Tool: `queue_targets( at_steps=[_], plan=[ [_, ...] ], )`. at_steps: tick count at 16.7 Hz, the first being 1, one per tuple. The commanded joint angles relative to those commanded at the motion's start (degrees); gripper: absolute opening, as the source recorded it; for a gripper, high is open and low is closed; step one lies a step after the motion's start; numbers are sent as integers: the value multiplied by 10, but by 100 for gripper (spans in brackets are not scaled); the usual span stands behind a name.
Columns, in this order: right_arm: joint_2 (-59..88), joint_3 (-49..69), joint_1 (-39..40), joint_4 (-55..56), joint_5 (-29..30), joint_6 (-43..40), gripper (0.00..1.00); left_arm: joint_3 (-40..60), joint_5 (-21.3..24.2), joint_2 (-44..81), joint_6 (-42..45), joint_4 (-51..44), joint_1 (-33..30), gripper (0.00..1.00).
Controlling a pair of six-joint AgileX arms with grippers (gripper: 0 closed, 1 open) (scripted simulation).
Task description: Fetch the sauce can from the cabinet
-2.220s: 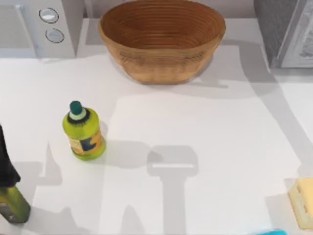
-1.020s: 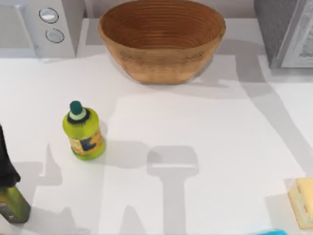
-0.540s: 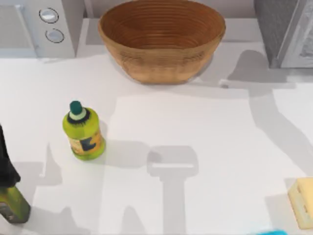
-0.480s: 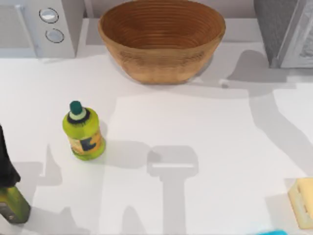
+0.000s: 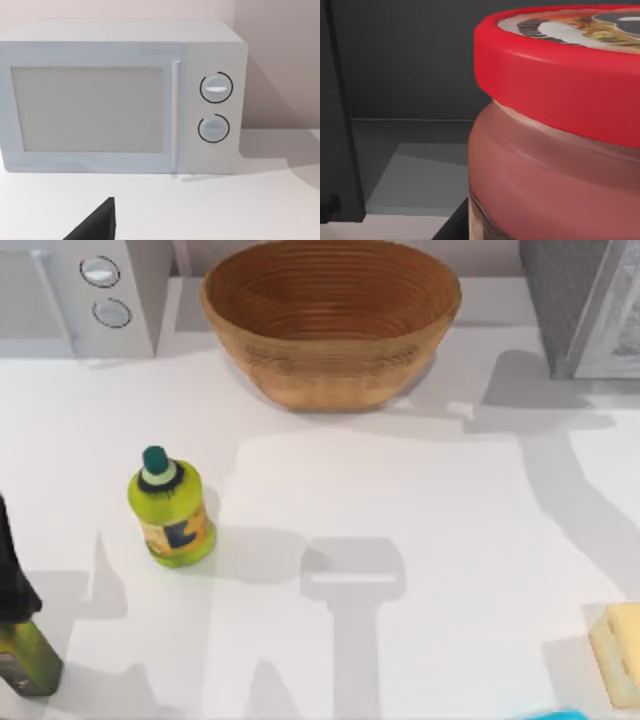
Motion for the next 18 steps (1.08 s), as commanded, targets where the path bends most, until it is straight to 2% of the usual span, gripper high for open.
queue_targets(
  at_steps=[4,11,15,18],
  plan=[
    [-107,-178,-57,58,-92,2,0,0,0,0,0,0,0,100],
    [-380,-633,-191,228,-248,0,0,0,0,0,0,0,0,100],
    [-533,-875,-267,329,-302,-6,0,0,0,0,0,0,0,100],
    [-619,-1004,-311,386,-322,-12,0,0,0,0,0,0,0,100]
  ],
)
